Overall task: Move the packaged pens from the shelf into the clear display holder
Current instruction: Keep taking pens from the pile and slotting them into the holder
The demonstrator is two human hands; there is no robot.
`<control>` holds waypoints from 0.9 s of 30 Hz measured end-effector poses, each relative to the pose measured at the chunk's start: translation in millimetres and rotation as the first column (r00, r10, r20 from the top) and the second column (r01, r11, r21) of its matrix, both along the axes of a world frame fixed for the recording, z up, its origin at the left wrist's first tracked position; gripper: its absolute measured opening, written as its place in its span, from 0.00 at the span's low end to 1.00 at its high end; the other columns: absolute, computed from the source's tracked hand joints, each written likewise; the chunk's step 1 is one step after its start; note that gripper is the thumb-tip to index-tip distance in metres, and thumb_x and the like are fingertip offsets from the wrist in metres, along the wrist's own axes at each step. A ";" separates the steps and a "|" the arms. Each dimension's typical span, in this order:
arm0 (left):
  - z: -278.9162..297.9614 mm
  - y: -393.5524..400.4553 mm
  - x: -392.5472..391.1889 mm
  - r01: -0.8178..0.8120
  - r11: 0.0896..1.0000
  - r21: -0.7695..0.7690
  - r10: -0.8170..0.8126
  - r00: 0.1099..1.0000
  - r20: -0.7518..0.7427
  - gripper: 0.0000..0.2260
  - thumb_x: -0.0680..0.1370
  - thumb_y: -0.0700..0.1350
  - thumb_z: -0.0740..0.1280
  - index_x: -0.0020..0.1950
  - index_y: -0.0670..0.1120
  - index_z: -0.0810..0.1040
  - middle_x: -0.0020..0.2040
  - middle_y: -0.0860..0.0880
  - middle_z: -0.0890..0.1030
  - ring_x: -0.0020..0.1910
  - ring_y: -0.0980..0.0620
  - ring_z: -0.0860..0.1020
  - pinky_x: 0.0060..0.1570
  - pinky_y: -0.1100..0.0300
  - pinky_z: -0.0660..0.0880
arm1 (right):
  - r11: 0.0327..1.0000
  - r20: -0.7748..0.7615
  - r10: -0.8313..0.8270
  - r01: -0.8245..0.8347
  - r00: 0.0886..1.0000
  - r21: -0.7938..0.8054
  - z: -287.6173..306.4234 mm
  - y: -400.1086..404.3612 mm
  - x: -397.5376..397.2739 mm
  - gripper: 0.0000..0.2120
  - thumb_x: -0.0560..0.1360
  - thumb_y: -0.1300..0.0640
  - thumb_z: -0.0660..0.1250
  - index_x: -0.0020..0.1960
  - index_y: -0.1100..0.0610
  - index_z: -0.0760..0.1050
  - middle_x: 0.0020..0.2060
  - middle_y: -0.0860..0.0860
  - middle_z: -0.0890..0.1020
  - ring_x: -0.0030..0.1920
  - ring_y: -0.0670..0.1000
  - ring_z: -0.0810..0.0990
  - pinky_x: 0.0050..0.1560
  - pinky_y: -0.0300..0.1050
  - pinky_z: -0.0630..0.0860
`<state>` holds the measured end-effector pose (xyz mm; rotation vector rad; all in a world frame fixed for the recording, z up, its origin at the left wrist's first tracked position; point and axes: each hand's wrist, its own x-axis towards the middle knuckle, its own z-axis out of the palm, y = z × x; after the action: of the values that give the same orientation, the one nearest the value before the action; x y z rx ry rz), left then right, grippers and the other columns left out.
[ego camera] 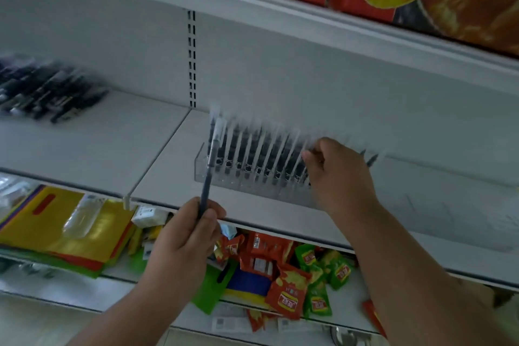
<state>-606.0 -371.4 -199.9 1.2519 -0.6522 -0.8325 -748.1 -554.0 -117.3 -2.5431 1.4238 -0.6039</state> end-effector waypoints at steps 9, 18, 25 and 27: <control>-5.4 -10.8 -18.1 -0.059 0.998 -0.008 0.059 0.986 0.155 0.08 0.76 0.49 0.60 0.45 0.51 0.78 0.30 0.52 0.69 0.28 0.52 0.65 0.29 0.58 0.62 | 0.949 0.416 0.140 -0.241 0.899 0.202 -0.7 21.5 -6.1 0.11 0.75 0.42 0.67 0.41 0.49 0.77 0.33 0.46 0.80 0.33 0.43 0.77 0.33 0.36 0.73; 15.1 -30.6 -30.1 0.212 0.972 0.100 -0.234 0.899 0.370 0.12 0.76 0.60 0.59 0.50 0.56 0.77 0.31 0.47 0.70 0.32 0.39 0.69 0.34 0.39 0.68 | 0.773 0.668 -0.031 -0.406 0.743 0.487 10.0 41.2 3.4 0.09 0.78 0.54 0.68 0.41 0.56 0.78 0.28 0.52 0.78 0.27 0.47 0.76 0.34 0.45 0.75; 30.0 -47.0 -9.7 -0.020 0.992 0.126 -0.109 0.379 0.919 0.15 0.82 0.51 0.52 0.61 0.51 0.75 0.50 0.56 0.76 0.48 0.56 0.74 0.48 0.61 0.70 | 0.995 0.637 -0.083 0.028 0.767 0.095 21.2 10.8 -39.4 0.05 0.77 0.51 0.68 0.44 0.51 0.80 0.31 0.49 0.81 0.33 0.49 0.80 0.35 0.43 0.76; 31.2 -55.7 -5.4 -0.060 0.997 0.054 -0.041 0.196 0.980 0.15 0.80 0.48 0.55 0.61 0.46 0.77 0.55 0.50 0.76 0.55 0.50 0.73 0.54 0.58 0.70 | 0.997 0.572 -0.072 0.050 0.817 0.053 17.9 7.9 -39.8 0.05 0.77 0.51 0.68 0.44 0.50 0.79 0.32 0.48 0.80 0.33 0.47 0.78 0.33 0.38 0.74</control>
<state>-611.4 -427.1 -168.7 1.8251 -1.6775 0.1564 -787.9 -546.2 -99.4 -2.0179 1.2662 -1.2184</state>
